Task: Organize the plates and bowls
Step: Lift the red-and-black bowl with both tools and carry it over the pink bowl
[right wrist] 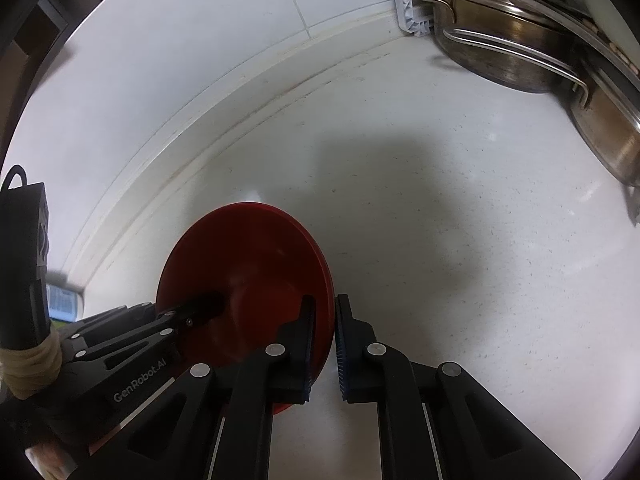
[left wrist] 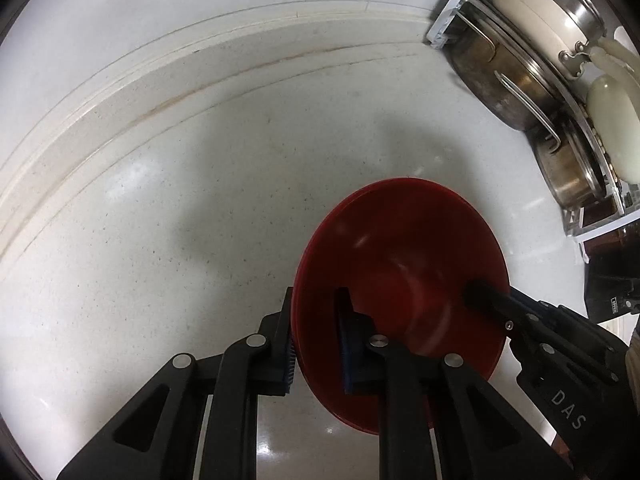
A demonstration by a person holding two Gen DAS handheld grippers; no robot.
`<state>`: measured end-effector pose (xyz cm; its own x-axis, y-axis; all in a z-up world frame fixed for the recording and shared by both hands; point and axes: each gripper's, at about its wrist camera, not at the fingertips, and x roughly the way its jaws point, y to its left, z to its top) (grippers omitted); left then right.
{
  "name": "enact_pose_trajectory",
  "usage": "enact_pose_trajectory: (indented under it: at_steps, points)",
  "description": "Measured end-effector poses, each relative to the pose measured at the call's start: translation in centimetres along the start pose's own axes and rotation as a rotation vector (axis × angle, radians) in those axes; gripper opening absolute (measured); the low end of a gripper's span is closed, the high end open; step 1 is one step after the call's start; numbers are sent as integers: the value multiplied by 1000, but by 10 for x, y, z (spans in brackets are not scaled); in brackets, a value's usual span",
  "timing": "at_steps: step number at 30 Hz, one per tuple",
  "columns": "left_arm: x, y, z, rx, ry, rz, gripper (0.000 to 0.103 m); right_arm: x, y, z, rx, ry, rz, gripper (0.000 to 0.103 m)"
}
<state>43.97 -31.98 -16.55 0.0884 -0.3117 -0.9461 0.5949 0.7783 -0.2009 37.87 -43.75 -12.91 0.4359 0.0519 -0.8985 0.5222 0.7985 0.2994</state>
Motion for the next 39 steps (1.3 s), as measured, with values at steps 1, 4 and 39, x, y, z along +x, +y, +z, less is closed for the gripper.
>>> enact_pose_trajectory:
  at_steps: [1,4,39]
  points:
    - [-1,0,0,-1,1,-1,18,-1,1,0,0,-2,-1,11]
    - [-7,0,-2,2,-13,2,18,-5,1,1,0,-8,0,11]
    - [-149,-10,-113,-67,-181,7,21,-126,41,-82,-145,-106,69,11]
